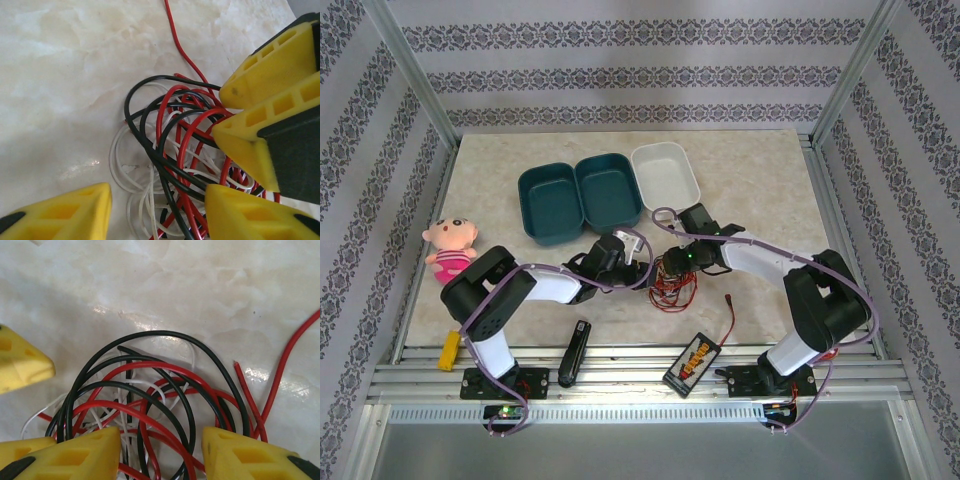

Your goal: Untangle the cables

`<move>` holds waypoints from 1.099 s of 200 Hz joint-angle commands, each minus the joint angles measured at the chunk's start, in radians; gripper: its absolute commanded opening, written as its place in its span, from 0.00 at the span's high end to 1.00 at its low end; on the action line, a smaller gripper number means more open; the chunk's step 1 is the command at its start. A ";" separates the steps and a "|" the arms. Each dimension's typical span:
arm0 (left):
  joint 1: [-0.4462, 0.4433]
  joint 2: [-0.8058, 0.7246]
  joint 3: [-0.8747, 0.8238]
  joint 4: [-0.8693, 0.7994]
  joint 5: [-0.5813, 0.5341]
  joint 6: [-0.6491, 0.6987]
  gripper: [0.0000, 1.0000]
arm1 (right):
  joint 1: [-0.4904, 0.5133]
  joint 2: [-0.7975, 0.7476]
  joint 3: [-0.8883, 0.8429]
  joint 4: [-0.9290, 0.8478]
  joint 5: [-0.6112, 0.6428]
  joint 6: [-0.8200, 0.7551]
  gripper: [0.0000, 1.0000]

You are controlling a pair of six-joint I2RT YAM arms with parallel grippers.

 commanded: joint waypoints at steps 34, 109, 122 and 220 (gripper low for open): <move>-0.012 -0.011 0.003 0.055 -0.005 -0.003 0.67 | 0.006 0.026 0.040 -0.001 -0.013 0.021 0.67; -0.012 -0.002 0.027 0.023 0.002 0.026 0.73 | -0.001 -0.060 0.054 -0.046 0.069 0.098 1.00; -0.014 -0.004 0.034 0.011 -0.001 0.041 0.69 | -0.013 -0.091 0.059 -0.068 0.088 0.127 1.00; -0.016 0.066 0.130 -0.087 0.069 0.058 0.54 | -0.160 -0.257 -0.073 -0.173 0.062 0.276 0.94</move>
